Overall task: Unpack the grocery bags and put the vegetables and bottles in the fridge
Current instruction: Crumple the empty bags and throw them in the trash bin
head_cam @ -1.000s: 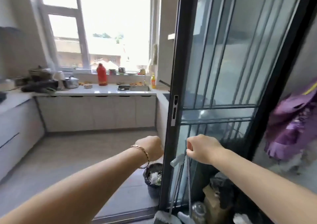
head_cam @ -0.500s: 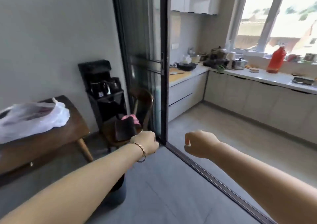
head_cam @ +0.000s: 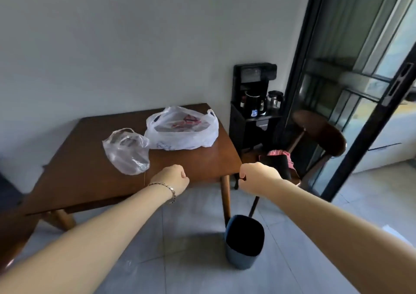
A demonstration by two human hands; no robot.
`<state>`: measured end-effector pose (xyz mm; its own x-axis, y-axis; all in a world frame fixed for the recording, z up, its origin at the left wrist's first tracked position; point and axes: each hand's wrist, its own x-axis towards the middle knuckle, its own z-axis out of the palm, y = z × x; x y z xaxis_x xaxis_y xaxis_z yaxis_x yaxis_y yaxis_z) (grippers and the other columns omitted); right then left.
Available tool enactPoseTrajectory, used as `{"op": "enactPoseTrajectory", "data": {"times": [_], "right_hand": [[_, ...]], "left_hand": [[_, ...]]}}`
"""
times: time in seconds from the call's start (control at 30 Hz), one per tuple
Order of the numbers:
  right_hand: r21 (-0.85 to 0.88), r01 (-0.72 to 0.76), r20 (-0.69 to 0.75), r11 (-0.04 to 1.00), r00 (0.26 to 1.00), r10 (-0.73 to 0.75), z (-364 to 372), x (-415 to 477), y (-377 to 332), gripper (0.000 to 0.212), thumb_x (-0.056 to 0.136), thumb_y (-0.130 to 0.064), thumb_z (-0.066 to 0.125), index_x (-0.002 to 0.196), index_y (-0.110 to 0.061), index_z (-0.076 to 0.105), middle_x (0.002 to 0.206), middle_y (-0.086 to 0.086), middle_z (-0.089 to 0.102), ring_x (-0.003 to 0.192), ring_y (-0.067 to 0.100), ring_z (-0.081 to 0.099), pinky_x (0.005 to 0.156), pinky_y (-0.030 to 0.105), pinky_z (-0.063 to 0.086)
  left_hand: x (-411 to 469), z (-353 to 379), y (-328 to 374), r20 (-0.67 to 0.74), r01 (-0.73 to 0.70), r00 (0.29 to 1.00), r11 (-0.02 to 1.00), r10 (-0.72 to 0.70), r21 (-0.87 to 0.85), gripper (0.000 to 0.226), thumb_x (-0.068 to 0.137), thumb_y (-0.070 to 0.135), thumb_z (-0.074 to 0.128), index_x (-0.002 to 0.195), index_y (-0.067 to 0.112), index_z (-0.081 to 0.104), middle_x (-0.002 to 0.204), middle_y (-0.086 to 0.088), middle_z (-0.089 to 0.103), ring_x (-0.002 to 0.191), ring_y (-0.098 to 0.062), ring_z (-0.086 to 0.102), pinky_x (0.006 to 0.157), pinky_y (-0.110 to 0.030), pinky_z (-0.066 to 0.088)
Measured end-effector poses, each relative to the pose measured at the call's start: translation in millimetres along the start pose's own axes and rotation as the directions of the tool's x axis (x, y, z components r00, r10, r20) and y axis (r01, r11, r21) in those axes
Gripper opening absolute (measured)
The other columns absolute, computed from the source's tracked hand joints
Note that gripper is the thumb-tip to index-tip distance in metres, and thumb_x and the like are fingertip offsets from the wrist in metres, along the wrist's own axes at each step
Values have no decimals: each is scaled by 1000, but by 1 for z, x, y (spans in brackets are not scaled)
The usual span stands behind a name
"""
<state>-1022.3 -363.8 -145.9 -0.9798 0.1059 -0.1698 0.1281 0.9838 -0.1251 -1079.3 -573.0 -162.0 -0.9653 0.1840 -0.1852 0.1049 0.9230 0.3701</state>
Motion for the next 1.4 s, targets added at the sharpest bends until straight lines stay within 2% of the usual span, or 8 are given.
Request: {"op": "enactPoseTrajectory", "data": {"times": [0.23, 0.47, 0.63, 0.87, 1.03, 1.13, 1.27, 1.4], "right_hand": [[107, 27, -64, 994, 998, -20, 39, 144, -32, 31, 93, -25, 46, 119, -10, 55, 117, 7, 56, 102, 25, 57, 83, 33, 48], [-33, 199, -241, 979, 949, -201, 31, 302, -39, 54, 95, -31, 46, 144, -14, 31, 154, 7, 21, 142, 25, 18, 116, 37, 16], [-126, 135, -296, 983, 940, -167, 2, 422, -50, 71, 97, -44, 39, 150, -7, 9, 158, 14, 2, 146, 29, 0, 118, 40, 0], [-1, -252, -93, 968, 963, 251, 40, 556, -50, 66, 100, -46, 25, 150, -7, 8, 158, 15, 0, 146, 31, 3, 119, 39, 10], [58, -353, 227, 934, 916, 332, 101, 601, -53, 42, 98, -14, 31, 139, -18, 38, 150, 15, 21, 138, 32, 22, 112, 41, 24], [371, -463, 219, 805, 886, 408, 136, 610, -57, 41, 97, -7, 31, 135, -18, 41, 142, 10, 40, 120, 28, 43, 98, 39, 39], [807, -547, 208, 224, 617, 759, 155, 623, -63, 44, 99, -9, 37, 142, -12, 27, 110, 7, 53, 86, 17, 48, 80, 28, 38], [677, -635, 182, 372, 635, 751, 172, 631, -54, 59, 99, -29, 40, 149, -13, 12, 122, 9, 54, 106, 26, 55, 99, 42, 42]], "left_hand": [[101, 9, -71, -40, 159, 986, 982, -164, -103, 19, 91, 24, 46, 107, 21, 57, 107, 2, 61, 96, -19, 61, 82, -30, 49], [239, -8, -77, -219, 78, 975, 968, -25, 238, 41, 91, 23, 48, 131, 14, 45, 133, -6, 45, 128, -23, 34, 104, -31, 31], [332, -35, -89, -234, 100, 971, 972, -49, 211, 60, 89, 26, 53, 141, 10, 27, 149, -12, 18, 140, -27, 18, 112, -33, 24], [476, -38, -139, -203, 170, 968, 980, -147, 99, 66, 96, 42, 36, 150, 19, 7, 157, -13, -2, 145, -31, -2, 115, -41, 17], [579, -9, -179, 121, 385, 915, 923, -384, 16, 51, 98, 49, 11, 148, 40, 3, 158, -3, -7, 145, -33, -2, 114, -48, 17], [611, 18, -196, 205, 408, 884, 908, -420, 98, 56, 96, 55, 14, 147, 40, -7, 157, -7, -15, 144, -38, 0, 114, -50, 19], [629, 63, -223, 185, 370, 897, 911, -401, 181, 90, 85, 68, 34, 146, 29, -21, 156, -17, -10, 144, -36, 5, 113, -44, 24], [637, 76, -230, 137, 425, 874, 871, -466, 246, 105, 80, 67, 49, 146, 22, -19, 155, -21, -2, 139, -39, 20, 107, -45, 34]]}}
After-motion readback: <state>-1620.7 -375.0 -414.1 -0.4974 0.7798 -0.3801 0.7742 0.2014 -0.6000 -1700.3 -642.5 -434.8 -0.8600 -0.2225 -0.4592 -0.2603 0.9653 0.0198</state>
